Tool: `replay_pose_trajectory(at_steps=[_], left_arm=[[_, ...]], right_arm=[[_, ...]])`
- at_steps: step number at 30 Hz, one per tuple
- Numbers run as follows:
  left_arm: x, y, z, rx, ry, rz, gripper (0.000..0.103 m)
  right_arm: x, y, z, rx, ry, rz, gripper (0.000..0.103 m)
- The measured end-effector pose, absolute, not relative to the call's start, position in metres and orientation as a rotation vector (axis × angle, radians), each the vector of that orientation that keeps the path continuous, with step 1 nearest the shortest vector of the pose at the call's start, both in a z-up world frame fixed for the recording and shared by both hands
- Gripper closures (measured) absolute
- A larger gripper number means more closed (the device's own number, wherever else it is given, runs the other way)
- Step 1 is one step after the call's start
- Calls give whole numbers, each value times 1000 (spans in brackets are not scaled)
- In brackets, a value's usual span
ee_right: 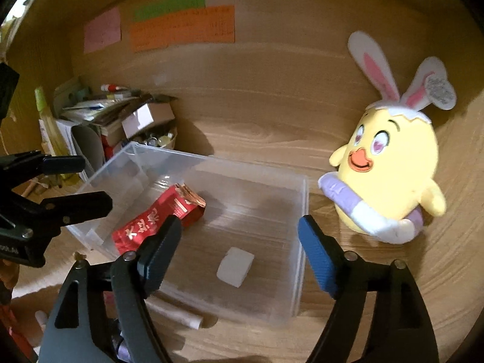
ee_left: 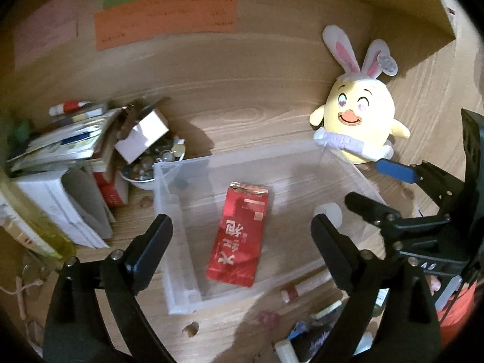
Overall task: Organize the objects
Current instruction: 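Withdraw both tools from the box back toward the pile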
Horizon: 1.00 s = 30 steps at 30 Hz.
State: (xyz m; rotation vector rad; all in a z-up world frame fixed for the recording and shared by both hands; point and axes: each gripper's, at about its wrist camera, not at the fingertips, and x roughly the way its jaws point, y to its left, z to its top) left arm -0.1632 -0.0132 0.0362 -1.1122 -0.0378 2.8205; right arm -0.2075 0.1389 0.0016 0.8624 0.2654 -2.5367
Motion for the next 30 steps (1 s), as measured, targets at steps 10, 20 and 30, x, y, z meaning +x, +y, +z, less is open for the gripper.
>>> replay_pose_trajectory(at_steps=[10, 20, 30], left_arm=[[-129, -20, 31, -1103, -26, 2832, 7], [-104, -43, -1, -1222, -86, 2815, 7], [-95, -61, -33, -1301, -134, 2783, 14]], right_arm=[[-172, 158, 4, 854, 224, -2550, 22], [-146, 182, -10, 916, 175, -2572, 22], [-126, 202, -29, 1010, 110, -2559, 21]])
